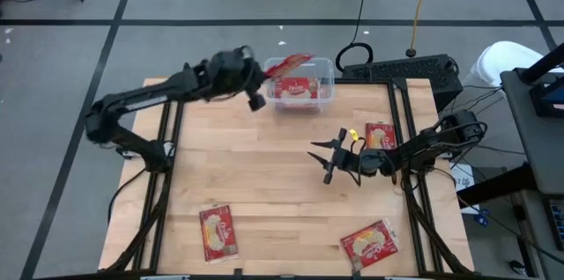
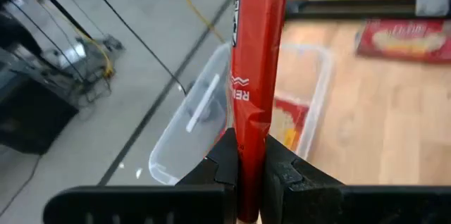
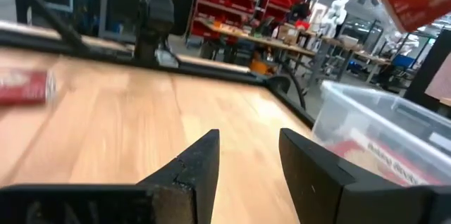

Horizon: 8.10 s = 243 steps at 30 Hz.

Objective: Sort popcorn bags into baskets
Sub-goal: Put the popcorn bags into the transparent bin

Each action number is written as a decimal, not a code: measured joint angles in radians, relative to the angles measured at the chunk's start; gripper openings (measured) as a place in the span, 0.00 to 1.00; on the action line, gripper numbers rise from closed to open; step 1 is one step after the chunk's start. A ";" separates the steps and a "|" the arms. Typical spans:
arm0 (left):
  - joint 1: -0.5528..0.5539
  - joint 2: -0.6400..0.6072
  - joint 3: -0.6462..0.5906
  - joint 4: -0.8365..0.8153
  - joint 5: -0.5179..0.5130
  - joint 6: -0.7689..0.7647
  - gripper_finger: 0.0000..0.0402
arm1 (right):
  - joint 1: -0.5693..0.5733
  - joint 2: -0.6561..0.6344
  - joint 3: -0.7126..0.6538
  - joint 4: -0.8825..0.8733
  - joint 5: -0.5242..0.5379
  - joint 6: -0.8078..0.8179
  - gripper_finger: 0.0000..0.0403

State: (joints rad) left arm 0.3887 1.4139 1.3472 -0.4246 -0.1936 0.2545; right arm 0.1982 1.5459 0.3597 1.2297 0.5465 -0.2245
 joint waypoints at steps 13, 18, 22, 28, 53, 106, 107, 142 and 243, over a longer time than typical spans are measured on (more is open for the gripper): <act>0.134 0.379 0.338 -0.310 0.223 0.132 0.07 | 0.000 0.000 -0.097 0.033 -0.001 0.053 0.35; 0.153 0.440 0.349 -0.345 0.258 0.179 0.07 | 0.000 0.000 -0.104 0.030 -0.001 0.067 0.35; 0.162 0.452 0.352 -0.390 0.266 0.186 0.07 | 0.000 0.000 -0.104 0.030 -0.001 0.067 0.35; 0.163 0.452 0.352 -0.391 0.266 0.205 0.08 | 0.000 0.000 -0.104 0.030 -0.001 0.066 0.35; 0.183 0.451 0.352 -0.295 0.165 0.085 0.29 | 0.000 0.000 -0.104 0.011 -0.001 0.090 0.35; -0.629 0.007 -0.634 0.827 -0.110 -0.363 0.29 | 0.117 -0.343 0.364 -2.394 -0.215 0.809 0.44; -0.639 0.008 -0.634 0.826 -0.118 -0.368 0.29 | 0.117 -0.343 0.350 -2.393 -0.233 0.789 0.44; -0.706 0.008 -0.635 0.869 -0.206 -0.335 0.29 | -0.083 -0.079 0.350 -1.931 -0.264 0.512 0.01; -0.494 0.449 -0.637 1.040 0.010 -0.544 0.29 | -0.244 -0.037 0.105 -0.698 -0.887 0.885 0.03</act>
State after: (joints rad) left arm -0.1049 1.8628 0.7101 0.6150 -0.1837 -0.2890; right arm -0.0456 1.5094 0.4646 0.5315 -0.3404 0.6607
